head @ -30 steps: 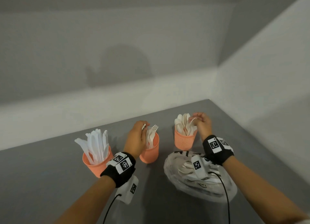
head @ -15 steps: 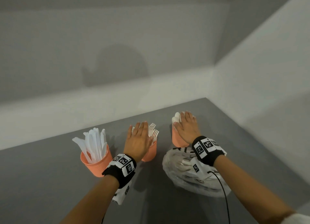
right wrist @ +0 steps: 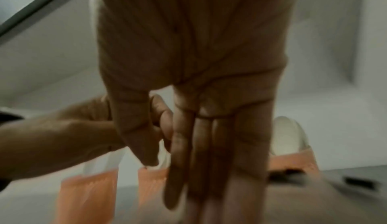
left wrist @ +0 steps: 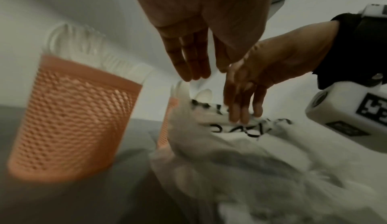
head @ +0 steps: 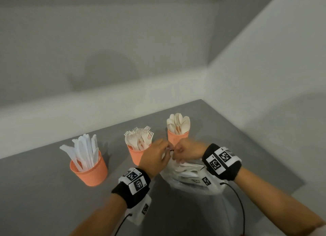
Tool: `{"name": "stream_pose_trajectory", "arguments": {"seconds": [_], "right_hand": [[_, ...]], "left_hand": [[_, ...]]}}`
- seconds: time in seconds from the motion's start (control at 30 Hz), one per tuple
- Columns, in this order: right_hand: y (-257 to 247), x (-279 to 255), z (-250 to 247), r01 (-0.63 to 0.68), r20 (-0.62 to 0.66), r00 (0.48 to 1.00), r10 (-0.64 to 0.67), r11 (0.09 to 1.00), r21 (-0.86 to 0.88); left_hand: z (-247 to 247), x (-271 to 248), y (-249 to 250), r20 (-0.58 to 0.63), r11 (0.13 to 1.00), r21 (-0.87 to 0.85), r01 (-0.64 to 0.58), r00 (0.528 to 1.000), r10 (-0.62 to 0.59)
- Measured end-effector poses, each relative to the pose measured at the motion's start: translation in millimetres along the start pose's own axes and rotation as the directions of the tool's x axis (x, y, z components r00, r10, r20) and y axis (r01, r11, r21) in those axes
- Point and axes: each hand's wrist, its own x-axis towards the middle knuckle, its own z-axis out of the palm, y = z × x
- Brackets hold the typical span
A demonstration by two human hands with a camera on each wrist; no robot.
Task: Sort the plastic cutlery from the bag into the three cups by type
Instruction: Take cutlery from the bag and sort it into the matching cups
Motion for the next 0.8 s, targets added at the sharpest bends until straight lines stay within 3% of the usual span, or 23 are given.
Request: {"name": "stream_pose_trajectory", "arguments": {"seconds": [0.07, 0.13, 0.2, 0.27, 0.4, 0.63, 0.8], "right_hand": [[8.9, -0.6, 11.2, -0.083, 0.031, 0.995, 0.092, 0.97, -0.23], [18.9, -1.4, 17.6, -0.141, 0.053, 0.984, 0.168, 0.931, -0.335], [31.9, -1.0, 20.3, -0.182, 0.104, 0.968, 0.23, 0.921, -0.344], [46.1, 0.6, 23.2, -0.234, 0.127, 0.949, 0.289, 0.914, -0.33], [68.0, 8.9, 30.5, -0.286, 0.165, 0.926, 0.338, 0.917, -0.278], [80.9, 17.0, 28.7, -0.298, 0.222, 0.901, 0.373, 0.903, -0.31], [79.6, 18.4, 25.6, -0.322, 0.194, 0.915, 0.355, 0.929, -0.181]], "left_hand": [[15.0, -2.1, 2.5, 0.057, 0.998, 0.064, 0.006, 0.998, -0.01], [27.3, -6.5, 1.3, 0.118, 0.982, 0.169, 0.085, 0.987, -0.106], [33.3, -11.1, -0.7, 0.21, 0.951, 0.243, 0.191, 0.947, -0.244], [34.1, -13.7, -3.6, 0.292, 0.937, 0.21, 0.279, 0.897, -0.332], [32.0, -15.2, -9.9, 0.403, 0.916, 0.13, 0.38, 0.824, -0.399], [25.2, -4.2, -5.4, 0.416, 0.899, -0.019, 0.439, 0.821, -0.392], [19.9, -0.3, -0.8, 0.401, 0.911, -0.06, 0.408, 0.846, -0.353]]}}
